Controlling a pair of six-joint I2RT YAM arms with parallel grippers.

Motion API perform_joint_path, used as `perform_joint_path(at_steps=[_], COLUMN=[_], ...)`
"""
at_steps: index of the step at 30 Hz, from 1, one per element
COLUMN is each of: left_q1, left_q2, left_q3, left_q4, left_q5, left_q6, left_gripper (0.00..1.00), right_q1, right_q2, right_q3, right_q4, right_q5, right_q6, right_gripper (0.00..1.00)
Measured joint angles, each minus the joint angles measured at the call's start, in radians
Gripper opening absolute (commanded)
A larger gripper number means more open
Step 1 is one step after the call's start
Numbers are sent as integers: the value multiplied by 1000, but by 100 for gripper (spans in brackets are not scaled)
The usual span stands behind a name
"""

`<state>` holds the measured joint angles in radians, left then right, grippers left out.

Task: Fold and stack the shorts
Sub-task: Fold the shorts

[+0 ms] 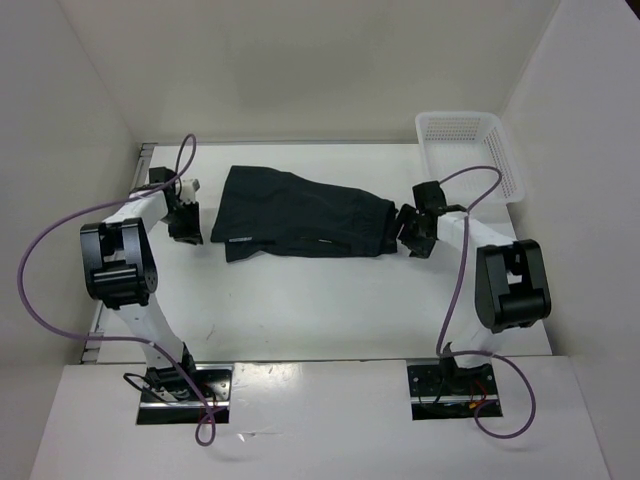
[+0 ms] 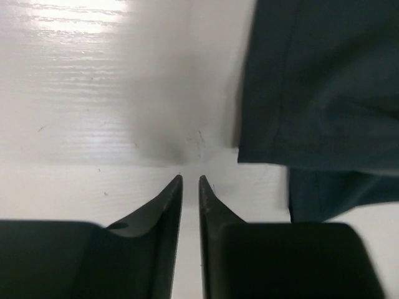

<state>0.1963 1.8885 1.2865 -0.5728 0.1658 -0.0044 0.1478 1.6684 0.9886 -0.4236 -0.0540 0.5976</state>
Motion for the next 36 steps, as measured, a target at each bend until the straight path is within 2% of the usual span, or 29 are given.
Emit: perform_joint_path(at_steps=[2,6,9,11,13,16,24,25,27,29,30,32,36], left_q1=[0,0,0,0,0,0,-1,-1,-1,-1,-1,-1,-1], left_q2=[-28,-74,-72,-60,-40,0,45,46,49,55,60,71,86], left_q3=[-5,-5,-4,-2,5,11,21,25,32,39,41,42,47], left_q4=[-8,-12,-15,-23,-26,-27,-28,-27,-26,-23,-23,-21,-18], left_q5=[14,60,103,130,148,174,206,210,214,218,221,226,233], left_q6=[2,0,0,0,0,1,0,0,0,-1,0,-2,-2], left_gripper=[33,41,44,45,46,47,50,50,47,44,40,39,29], right_q1=[0,0,0,0,2,16,118,123,125,125,125,125,125], right_q2=[-52,-195,-268,-287,-285,-252,-73,-59,-28,3,18,31,31], right_q3=[0,0,0,0,-2,-16,-20,-19,-13,-8,-5,1,29], right_q4=[-29,-49,-41,-29,-19,2,23,26,31,41,44,45,48], right_q5=[34,91,88,59,16,-58,-159,-168,-177,-185,-191,-197,-200], right_q6=[0,21,33,37,39,41,45,45,45,49,52,50,43], right_gripper=[74,68,60,60,65,68,70,67,56,44,35,29,14])
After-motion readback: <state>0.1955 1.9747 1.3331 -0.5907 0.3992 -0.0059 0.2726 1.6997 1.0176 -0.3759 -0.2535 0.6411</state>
